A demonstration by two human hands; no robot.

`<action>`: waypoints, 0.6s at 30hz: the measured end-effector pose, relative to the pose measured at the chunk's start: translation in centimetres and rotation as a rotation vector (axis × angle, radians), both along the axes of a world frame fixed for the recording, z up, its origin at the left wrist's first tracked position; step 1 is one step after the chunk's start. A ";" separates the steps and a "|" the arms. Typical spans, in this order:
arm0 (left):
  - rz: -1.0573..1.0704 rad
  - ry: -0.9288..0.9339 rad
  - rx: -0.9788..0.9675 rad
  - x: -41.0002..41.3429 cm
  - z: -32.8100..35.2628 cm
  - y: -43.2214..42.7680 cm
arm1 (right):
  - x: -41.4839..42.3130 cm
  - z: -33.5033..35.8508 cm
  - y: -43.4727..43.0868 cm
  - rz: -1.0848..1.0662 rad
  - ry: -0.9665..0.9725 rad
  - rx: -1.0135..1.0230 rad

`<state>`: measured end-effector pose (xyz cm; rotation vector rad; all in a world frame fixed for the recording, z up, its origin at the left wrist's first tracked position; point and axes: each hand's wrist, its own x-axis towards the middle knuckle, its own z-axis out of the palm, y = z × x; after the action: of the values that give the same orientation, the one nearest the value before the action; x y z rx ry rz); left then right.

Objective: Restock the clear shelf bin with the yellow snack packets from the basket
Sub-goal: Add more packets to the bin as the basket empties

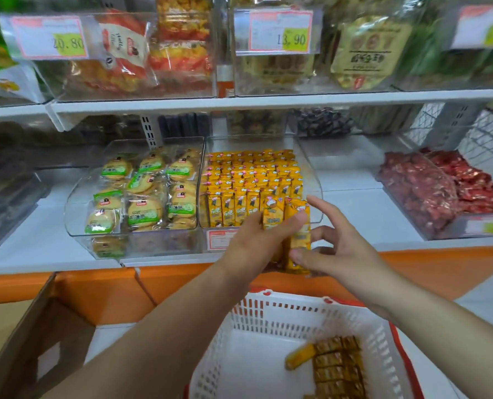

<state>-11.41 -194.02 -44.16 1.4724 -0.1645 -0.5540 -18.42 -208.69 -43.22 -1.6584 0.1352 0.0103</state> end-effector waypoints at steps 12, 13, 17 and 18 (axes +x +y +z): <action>0.053 0.052 -0.008 0.8 -1.6 -1.4 | 0.3 -0.6 -3.5 0.004 0.002 0.094; 0.059 0.052 -0.005 1.0 -1.7 -1.4 | 0.4 -0.7 -3.5 -0.010 -0.005 0.090; 0.052 0.032 0.018 1.9 -1.8 -0.6 | 0.9 -0.8 -3.4 -0.071 0.006 0.134; 0.053 0.022 0.030 2.2 -1.9 -0.3 | 1.1 -0.8 -3.5 -0.086 0.006 0.150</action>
<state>-9.24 -194.33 -46.04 1.4950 -0.1003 -0.5318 -17.35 -212.20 -43.98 -1.5018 0.2056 -0.0394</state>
